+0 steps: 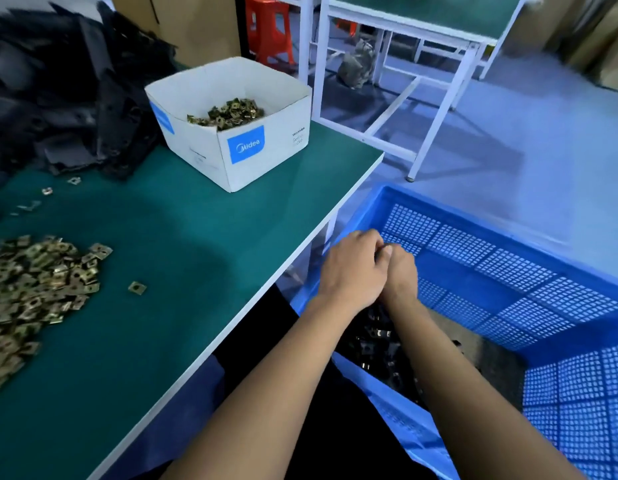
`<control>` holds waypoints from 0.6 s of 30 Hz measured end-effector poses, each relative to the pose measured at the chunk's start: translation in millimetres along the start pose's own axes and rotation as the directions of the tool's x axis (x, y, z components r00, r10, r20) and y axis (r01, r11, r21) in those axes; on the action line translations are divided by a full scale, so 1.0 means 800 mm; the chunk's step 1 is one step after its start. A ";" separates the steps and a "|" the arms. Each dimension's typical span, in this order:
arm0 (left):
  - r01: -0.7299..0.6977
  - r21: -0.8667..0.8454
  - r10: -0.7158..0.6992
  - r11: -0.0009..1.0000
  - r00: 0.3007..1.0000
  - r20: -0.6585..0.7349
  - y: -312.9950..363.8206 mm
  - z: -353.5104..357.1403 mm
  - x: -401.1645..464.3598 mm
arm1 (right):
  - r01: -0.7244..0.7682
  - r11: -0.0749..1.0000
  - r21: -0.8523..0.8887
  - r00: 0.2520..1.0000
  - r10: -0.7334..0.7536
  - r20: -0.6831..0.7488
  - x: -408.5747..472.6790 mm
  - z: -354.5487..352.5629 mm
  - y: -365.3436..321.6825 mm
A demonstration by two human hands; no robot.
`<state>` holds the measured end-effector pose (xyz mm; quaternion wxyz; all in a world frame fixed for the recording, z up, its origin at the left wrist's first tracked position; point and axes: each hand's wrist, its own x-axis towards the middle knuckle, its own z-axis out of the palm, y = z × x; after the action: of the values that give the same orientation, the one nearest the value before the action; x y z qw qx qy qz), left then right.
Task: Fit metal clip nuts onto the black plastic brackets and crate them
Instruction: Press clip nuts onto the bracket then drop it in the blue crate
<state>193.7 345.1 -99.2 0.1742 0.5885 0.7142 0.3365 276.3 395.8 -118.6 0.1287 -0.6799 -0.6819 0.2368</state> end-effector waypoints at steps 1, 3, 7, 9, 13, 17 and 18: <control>-0.048 0.032 0.050 0.998 0.997 -0.064 0.002 -0.025 -0.005 | 0.069 0.998 0.007 0.997 -0.069 -0.034 -0.010 -0.006 -0.021; -0.112 0.061 0.121 0.992 0.979 -0.166 0.004 -0.077 -0.015 | 0.217 0.976 0.028 0.972 -0.214 -0.094 -0.032 -0.016 -0.060; -0.222 0.056 0.225 0.973 0.877 -0.425 -0.009 -0.199 -0.037 | 0.630 0.771 -0.092 0.735 -0.631 -0.247 -0.094 -0.033 -0.150; -0.207 -0.041 0.147 0.978 0.808 -0.571 -0.035 -0.259 -0.057 | 0.798 0.603 0.002 0.585 -0.774 -0.243 -0.130 -0.029 -0.206; 0.037 -0.100 -0.100 0.994 0.638 -0.763 -0.118 -0.350 -0.113 | 0.896 0.410 0.170 0.410 -0.911 0.038 -0.184 0.016 -0.322; 0.375 -0.008 -0.200 0.927 0.477 -0.856 -0.207 -0.400 -0.186 | 0.951 0.285 0.123 0.263 -0.950 0.167 -0.232 0.088 -0.404; 0.434 0.025 -0.196 0.901 0.457 -0.868 -0.227 -0.410 -0.206 | 0.955 0.259 0.142 0.233 -0.956 0.176 -0.243 0.106 -0.420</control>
<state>-108.4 82.2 -14.3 -0.2097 0.2216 0.8389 0.4508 -48.9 203.5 5.0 0.1693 -0.0916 -0.9634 0.1867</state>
